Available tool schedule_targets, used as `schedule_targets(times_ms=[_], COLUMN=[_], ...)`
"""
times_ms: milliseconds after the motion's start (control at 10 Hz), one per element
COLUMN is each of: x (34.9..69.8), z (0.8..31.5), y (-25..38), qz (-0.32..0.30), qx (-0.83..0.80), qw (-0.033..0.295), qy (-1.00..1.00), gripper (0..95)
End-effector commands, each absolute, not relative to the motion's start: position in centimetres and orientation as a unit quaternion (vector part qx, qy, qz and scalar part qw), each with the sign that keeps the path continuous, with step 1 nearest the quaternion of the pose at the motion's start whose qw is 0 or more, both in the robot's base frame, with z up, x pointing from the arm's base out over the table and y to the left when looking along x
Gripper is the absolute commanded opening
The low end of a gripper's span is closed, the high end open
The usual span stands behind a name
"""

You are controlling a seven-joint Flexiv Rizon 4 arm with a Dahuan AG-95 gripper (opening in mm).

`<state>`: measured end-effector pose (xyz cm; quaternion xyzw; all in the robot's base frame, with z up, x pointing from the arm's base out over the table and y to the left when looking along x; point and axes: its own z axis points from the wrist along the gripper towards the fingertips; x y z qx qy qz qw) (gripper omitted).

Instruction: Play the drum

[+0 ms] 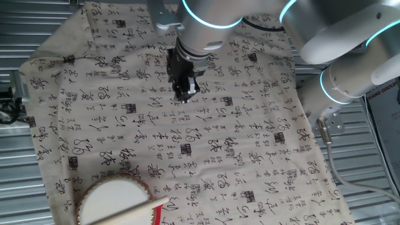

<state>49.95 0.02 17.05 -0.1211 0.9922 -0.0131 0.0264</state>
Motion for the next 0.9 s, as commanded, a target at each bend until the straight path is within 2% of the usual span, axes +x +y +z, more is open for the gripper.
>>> schedule_targets(times_ms=[100,900], x=[49.98,49.88], z=[17.06,17.37], y=[0.02,0.12], qz=[-0.014,-0.015], qx=[-0.135,-0.133], qw=[0.028,0.029], qy=[0.990,0.991], gripper=[0.0,0.0])
